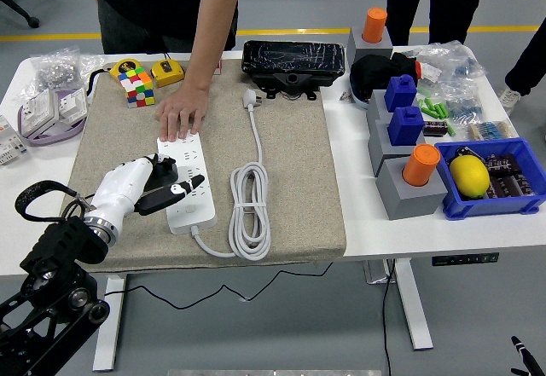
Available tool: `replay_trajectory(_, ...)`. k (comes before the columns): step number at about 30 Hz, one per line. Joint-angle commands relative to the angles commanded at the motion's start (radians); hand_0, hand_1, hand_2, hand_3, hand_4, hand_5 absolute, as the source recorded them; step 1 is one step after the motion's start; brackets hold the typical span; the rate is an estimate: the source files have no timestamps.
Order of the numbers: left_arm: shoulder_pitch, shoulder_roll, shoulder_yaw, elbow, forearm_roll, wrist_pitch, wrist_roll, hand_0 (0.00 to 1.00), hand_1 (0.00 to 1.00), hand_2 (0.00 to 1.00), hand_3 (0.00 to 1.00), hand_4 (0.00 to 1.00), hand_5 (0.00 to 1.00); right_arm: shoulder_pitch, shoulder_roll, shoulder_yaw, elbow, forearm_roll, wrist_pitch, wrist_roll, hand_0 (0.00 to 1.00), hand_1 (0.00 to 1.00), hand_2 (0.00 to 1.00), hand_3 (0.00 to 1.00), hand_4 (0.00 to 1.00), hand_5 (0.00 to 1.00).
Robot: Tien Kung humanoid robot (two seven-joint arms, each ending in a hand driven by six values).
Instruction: Pick up the plug,place it near the board,insert it into the board,press the button
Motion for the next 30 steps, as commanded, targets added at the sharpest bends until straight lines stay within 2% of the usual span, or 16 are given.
replay_trajectory(9, -0.015, 0.002, 0.025, 0.008, -0.009, 0.000, -0.006, 0.912, 0.876, 0.830, 0.804, 0.998, 0.998, 0.002, -0.001, 0.000, 0.000, 0.000, 0.000, 0.001, 0.817, 0.760, 0.744, 0.783, 0.998, 0.998)
replay_trajectory(18, -0.020, 0.008, 0.019, -0.013, 0.008, -0.001, -0.001, 0.913, 0.876, 0.829, 0.804, 0.998, 0.998, 0.005, -0.002, 0.001, 0.000, 0.001, 0.000, 0.001, 0.817, 0.760, 0.744, 0.783, 0.998, 0.998)
replay_trajectory(22, -0.015, 0.006, 0.012, -0.046, 0.021, 0.016, -0.006, 0.913, 0.873, 0.825, 0.805, 0.998, 0.998, 0.006, -0.002, 0.001, 0.000, 0.002, 0.000, 0.001, 0.816, 0.760, 0.744, 0.783, 0.998, 0.998)
replay_trajectory(26, 0.003, 0.002, -0.009, -0.113, 0.047, 0.041, -0.013, 0.913, 0.873, 0.825, 0.805, 0.998, 0.998, 0.005, -0.003, 0.002, 0.000, 0.001, 0.000, 0.001, 0.816, 0.760, 0.744, 0.783, 0.998, 0.998)
replay_trajectory(27, 0.008, 0.001, -0.013, -0.130, 0.053, 0.045, -0.014, 0.706, 0.733, 0.730, 0.805, 0.945, 0.608, 0.005, -0.003, 0.002, 0.000, 0.001, 0.000, 0.001, 0.816, 0.760, 0.744, 0.783, 0.998, 0.998)
replay_trajectory(28, 0.022, -0.002, -0.022, -0.167, 0.072, 0.049, -0.015, 0.706, 0.733, 0.730, 0.805, 0.945, 0.608, 0.004, -0.002, 0.002, 0.000, 0.001, 0.000, 0.001, 0.816, 0.760, 0.744, 0.783, 0.998, 0.998)
replay_trajectory(30, 0.041, -0.005, -0.032, -0.178, 0.108, 0.043, -0.008, 0.706, 0.733, 0.730, 0.805, 0.945, 0.608, 0.003, -0.002, 0.004, 0.000, 0.001, 0.000, 0.001, 0.816, 0.760, 0.744, 0.783, 0.998, 0.998)
